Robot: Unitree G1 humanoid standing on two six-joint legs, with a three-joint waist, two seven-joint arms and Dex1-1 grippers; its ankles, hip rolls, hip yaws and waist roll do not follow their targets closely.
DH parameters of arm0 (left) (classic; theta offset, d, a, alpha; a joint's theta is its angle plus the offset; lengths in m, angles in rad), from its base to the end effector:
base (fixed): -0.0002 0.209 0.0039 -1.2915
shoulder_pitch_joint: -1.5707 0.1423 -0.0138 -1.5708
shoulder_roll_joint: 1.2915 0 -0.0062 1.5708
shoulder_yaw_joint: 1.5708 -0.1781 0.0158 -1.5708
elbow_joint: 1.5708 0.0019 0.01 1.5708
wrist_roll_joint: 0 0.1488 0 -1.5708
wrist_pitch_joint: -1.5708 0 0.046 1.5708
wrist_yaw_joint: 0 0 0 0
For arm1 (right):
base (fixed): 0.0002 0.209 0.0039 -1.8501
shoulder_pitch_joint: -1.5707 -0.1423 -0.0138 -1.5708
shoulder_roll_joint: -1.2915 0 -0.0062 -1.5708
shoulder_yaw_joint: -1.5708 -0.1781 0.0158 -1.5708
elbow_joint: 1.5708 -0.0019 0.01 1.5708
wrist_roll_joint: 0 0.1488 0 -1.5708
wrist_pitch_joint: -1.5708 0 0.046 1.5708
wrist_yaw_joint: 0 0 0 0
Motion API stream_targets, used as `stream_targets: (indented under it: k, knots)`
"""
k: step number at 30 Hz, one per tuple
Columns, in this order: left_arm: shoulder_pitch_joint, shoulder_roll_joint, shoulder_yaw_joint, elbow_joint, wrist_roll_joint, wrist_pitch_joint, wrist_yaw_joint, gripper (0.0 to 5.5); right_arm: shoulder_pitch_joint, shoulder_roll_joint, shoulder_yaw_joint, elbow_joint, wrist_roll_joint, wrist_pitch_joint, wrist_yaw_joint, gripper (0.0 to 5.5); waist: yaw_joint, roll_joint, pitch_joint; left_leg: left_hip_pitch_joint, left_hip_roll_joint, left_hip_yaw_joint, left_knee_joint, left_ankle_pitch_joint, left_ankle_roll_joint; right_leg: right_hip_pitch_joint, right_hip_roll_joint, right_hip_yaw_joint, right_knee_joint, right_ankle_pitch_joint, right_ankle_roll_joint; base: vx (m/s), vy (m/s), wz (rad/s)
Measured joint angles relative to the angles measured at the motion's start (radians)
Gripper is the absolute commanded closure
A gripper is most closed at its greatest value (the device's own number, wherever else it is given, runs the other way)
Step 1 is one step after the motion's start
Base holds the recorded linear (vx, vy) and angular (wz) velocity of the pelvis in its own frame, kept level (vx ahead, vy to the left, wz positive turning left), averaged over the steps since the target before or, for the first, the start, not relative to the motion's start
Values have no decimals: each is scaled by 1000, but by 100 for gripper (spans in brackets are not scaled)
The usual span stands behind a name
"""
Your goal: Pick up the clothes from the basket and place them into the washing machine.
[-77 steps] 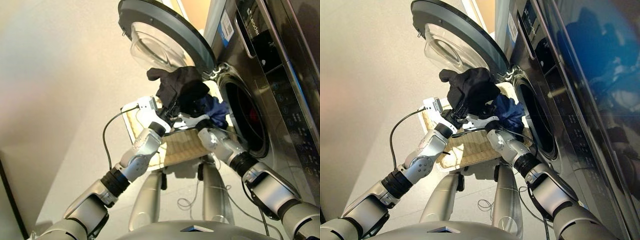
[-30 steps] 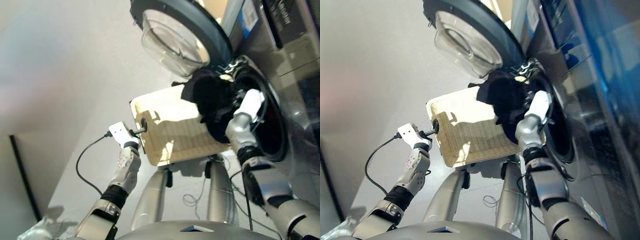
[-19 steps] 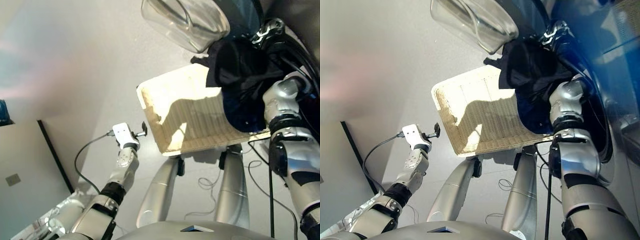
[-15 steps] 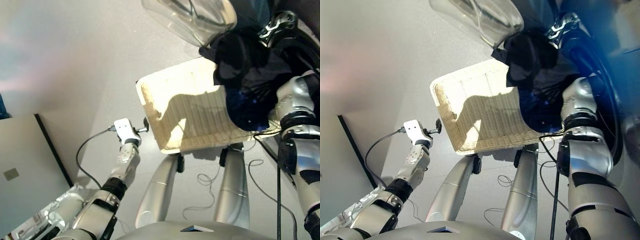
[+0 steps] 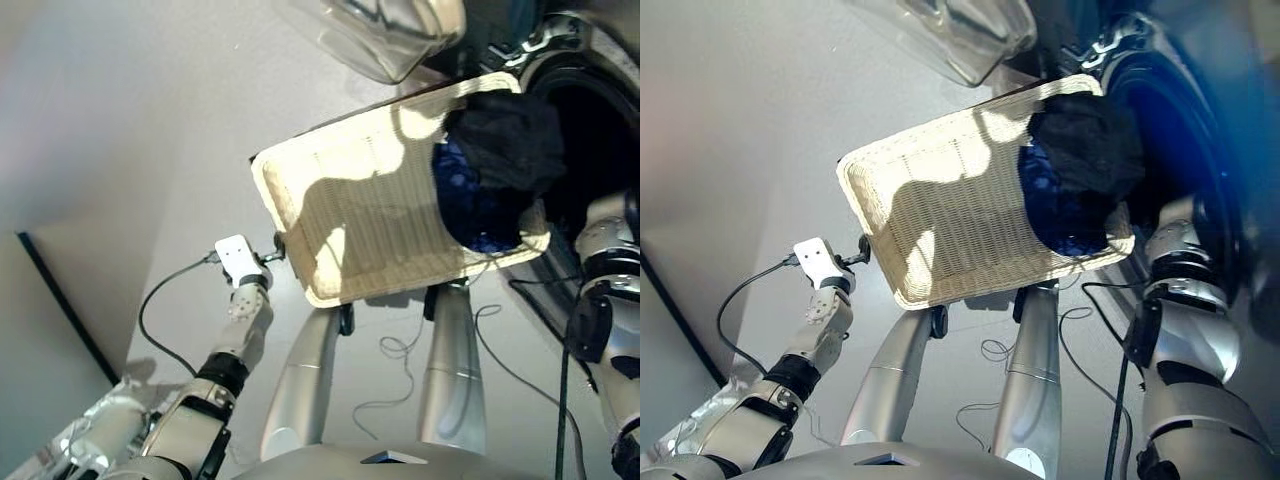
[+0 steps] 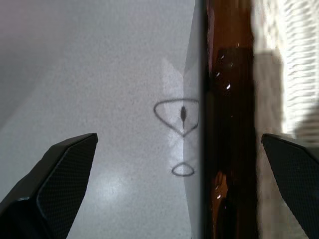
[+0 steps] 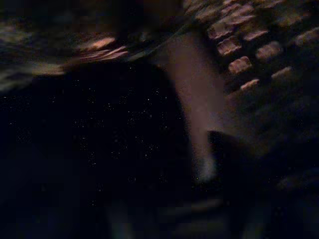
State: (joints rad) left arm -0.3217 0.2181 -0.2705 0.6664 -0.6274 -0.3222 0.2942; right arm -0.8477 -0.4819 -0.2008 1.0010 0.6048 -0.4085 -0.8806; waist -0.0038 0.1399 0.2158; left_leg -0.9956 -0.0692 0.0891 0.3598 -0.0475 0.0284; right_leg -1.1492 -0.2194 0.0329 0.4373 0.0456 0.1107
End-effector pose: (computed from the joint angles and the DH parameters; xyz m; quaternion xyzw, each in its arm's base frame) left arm 0.2574 0.1578 0.0053 -0.1295 0.0691 0.1200 0.9819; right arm 0.3329 -0.2787 0.1508 0.2142 -0.1176 -0.5755 0.7805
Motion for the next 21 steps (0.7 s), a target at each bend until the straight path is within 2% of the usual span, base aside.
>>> stream_targets:
  k: [2,3,7,9,13,16,21]
  knots:
    - [-8,-4,-3,6,1,-1,-5,0,22,71,59,-7,28,-12,84,0,2,-9,-6,2,10,2,16,-3,-6,8,6,0,-1,8,-7,0,0,0]
    - [-8,-5,-1,9,1,-4,-5,0,39,106,85,-26,31,-19,135,0,-1,-16,-10,4,16,3,19,-8,-6,13,12,-1,-8,2,1,-27,-65,-161]
    - [-16,-22,0,63,2,-8,-16,0,127,208,186,-58,66,-17,323,0,-3,-38,-25,20,38,-4,12,-3,-21,41,32,-11,-38,22,-19,-11,-65,-116]
    - [-24,-35,2,118,2,-8,-25,0,163,212,271,-55,68,-6,422,0,-8,-42,-27,32,45,-10,7,-3,-25,63,38,-22,-54,26,-25,-4,-28,-13]
    - [-26,-63,2,187,7,-8,-49,0,222,242,392,-53,41,29,532,0,-23,-51,-31,72,51,-25,-18,1,-31,110,44,-41,-76,30,-29,-4,-33,2]
    - [-35,-73,2,234,13,-9,-70,0,241,252,480,30,-15,77,626,0,-22,-59,-34,98,57,-35,-36,4,-36,139,48,-57,-91,29,-32,-7,-37,2]
    - [-67,-69,2,300,14,-3,-113,0,196,255,540,217,-126,173,723,0,-11,-69,-37,96,59,-49,-43,12,-42,141,50,-62,-92,27,-35,-7,-22,18]
